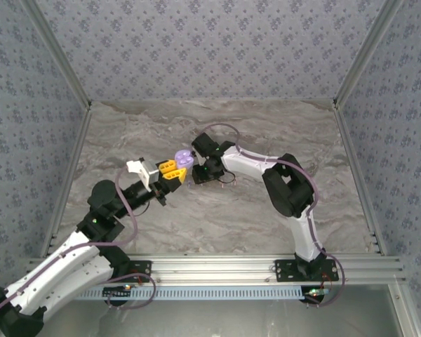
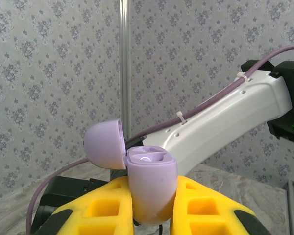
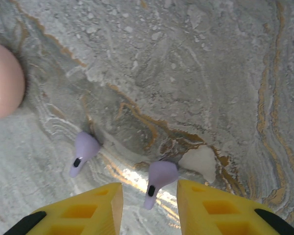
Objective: Insert the wireless bluetooth earbuds into the charging case
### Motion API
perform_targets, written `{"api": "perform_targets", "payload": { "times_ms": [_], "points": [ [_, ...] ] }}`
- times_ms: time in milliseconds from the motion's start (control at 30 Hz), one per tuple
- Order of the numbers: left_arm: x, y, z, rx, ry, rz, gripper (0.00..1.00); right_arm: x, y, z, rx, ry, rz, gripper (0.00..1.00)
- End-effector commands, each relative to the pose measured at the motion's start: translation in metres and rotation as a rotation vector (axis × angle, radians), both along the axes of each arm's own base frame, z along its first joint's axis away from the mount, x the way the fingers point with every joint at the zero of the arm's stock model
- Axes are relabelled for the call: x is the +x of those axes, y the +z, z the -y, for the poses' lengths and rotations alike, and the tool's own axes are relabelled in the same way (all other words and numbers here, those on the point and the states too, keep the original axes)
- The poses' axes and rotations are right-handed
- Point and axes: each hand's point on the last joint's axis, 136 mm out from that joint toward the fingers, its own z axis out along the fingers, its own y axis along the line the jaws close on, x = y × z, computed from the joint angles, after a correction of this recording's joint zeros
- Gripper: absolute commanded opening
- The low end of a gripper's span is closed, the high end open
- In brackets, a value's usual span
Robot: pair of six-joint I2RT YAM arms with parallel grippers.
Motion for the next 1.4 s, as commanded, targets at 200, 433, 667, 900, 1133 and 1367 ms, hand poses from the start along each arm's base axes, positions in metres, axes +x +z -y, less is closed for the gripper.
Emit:
{"api": "perform_targets", "payload": {
  "times_ms": [200, 433, 667, 900, 1133, 1367],
  "points": [
    [0.001, 0.003, -0.002, -0.005, 0.015, 0.021, 0.00, -0.001, -0.018, 0.004, -0.099, 0.022, -0.012, 0.36],
    [0.002, 0.002, -0.001, 0.000, 0.018, 0.017, 0.00, -0.001, -0.030, 0.001, -0.121, 0.037, -0.020, 0.35],
    [0.003, 0.001, 0.001, 0.003, 0.016, 0.011, 0.00, -0.002, -0.039, -0.002, -0.121, 0.042, -0.035, 0.28],
    [0.005, -0.001, 0.002, 0.010, 0.017, 0.003, 0.00, 0.000, -0.015, -0.002, -0.057, 0.033, 0.002, 0.24],
    [0.011, -0.009, 0.007, 0.006, 0.015, -0.026, 0.00, 0.012, 0.055, 0.032, 0.062, -0.064, 0.140, 0.24],
    [0.028, -0.023, 0.024, 0.019, 0.002, -0.063, 0.00, 0.011, 0.155, 0.091, 0.237, -0.191, 0.328, 0.24]
  ]
}}
